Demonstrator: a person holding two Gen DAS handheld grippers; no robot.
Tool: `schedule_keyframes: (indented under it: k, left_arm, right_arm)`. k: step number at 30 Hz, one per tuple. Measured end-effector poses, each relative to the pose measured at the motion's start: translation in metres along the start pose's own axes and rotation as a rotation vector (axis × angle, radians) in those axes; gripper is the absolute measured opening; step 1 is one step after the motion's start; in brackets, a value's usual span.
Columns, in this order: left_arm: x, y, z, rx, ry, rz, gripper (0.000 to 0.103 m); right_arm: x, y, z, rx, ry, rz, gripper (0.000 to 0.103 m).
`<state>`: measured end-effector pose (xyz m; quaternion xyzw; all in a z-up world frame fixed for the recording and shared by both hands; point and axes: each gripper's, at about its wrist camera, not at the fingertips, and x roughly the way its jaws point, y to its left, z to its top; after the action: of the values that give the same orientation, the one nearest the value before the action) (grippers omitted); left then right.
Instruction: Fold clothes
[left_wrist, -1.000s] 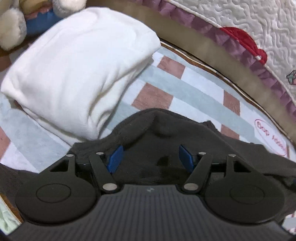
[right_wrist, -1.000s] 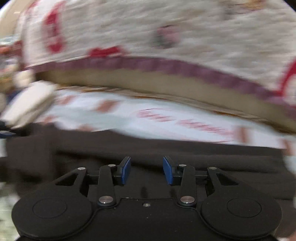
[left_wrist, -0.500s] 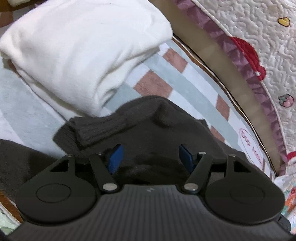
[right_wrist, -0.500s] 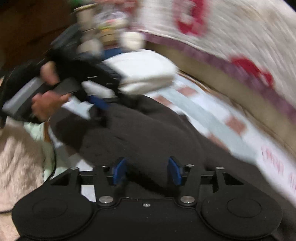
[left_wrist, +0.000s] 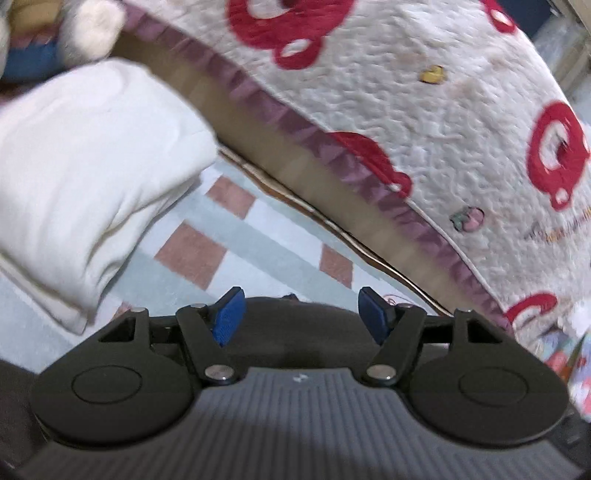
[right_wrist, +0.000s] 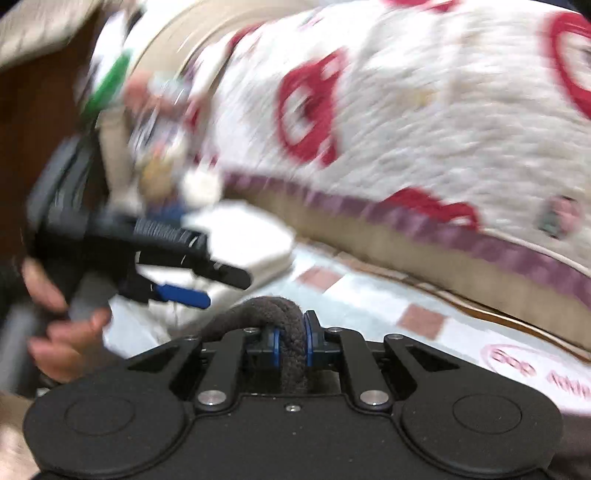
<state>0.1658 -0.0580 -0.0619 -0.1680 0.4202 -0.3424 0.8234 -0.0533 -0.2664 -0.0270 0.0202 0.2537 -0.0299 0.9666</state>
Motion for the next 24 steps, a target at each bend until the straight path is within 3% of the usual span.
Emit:
schedule_keyframes:
  k: [3,7,9,11,14,16,17,20,24]
  left_arm:
    - [0.013,0.003,-0.004,-0.024,0.09,-0.005,0.068]
    - [0.024,0.01,-0.016,-0.095,0.191,-0.053,0.066]
    - [0.023,-0.005,-0.024,-0.048,0.206,-0.088,0.067]
    - [0.026,-0.025,-0.033,0.035,0.246,-0.116,0.068]
    - [0.039,-0.05,-0.052,0.134,0.333,-0.115,0.068]
    - [0.046,-0.063,-0.064,0.2,0.383,-0.109,0.068]
    - [0.05,-0.07,-0.071,0.237,0.404,-0.105,0.068]
    - [0.06,-0.085,-0.089,0.351,0.478,-0.08,0.069]
    - [0.068,-0.085,-0.101,0.387,0.512,-0.038,0.069]
  right_arm:
    - [-0.051,-0.026,-0.004,0.095,-0.04,-0.093,0.013]
    - [-0.115,-0.06,-0.049,0.226,0.077,-0.292,0.013]
    - [-0.136,-0.075,-0.079,0.337,0.188,-0.331,0.013]
    - [-0.141,-0.084,-0.115,0.431,0.369,-0.319,0.013]
    - [-0.136,-0.083,-0.144,0.464,0.55,-0.299,0.017]
    - [-0.129,-0.079,-0.141,0.408,0.573,-0.274,0.036]
    - [-0.126,-0.076,-0.133,0.324,0.565,-0.258,0.037]
    - [-0.123,-0.065,-0.1,0.043,0.521,-0.181,0.058]
    - [-0.105,-0.064,-0.077,0.014,0.506,-0.032,0.063]
